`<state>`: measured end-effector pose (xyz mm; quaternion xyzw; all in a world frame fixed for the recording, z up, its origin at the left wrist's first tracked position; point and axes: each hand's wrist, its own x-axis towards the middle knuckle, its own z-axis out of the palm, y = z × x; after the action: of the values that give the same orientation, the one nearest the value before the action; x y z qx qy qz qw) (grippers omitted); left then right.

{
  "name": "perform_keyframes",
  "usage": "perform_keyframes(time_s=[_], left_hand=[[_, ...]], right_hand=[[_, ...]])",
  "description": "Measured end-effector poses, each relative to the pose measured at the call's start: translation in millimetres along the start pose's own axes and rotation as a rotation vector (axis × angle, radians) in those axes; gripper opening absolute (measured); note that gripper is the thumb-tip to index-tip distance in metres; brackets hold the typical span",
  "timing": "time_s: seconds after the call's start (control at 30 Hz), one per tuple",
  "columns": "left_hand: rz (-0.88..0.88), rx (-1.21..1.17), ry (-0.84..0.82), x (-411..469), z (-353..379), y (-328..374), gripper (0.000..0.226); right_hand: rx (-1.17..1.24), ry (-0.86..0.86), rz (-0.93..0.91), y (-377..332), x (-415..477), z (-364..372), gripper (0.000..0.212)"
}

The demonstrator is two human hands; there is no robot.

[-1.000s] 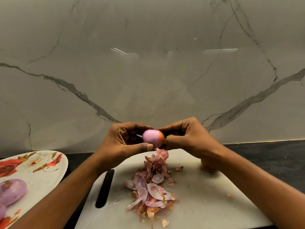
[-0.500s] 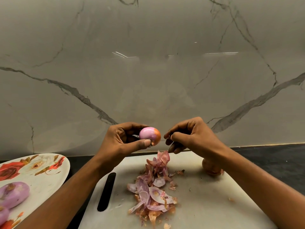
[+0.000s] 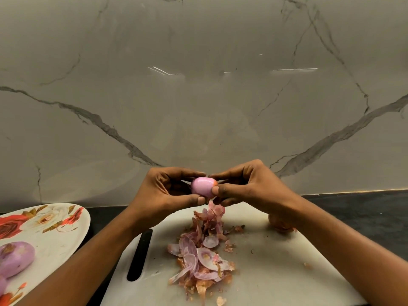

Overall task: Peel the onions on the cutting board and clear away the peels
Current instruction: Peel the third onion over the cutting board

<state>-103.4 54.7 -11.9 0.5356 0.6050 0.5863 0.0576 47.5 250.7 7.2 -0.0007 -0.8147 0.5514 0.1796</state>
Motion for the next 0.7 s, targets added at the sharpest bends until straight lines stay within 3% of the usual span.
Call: perform_keyframes(time_s=[0.7], left_hand=[[-0.008,-0.008,-0.029,0.2,0.4,3.8,0.051]], right_hand=[[-0.121,0.074,-0.080,-1.7,-4.1,6.9,0.020]])
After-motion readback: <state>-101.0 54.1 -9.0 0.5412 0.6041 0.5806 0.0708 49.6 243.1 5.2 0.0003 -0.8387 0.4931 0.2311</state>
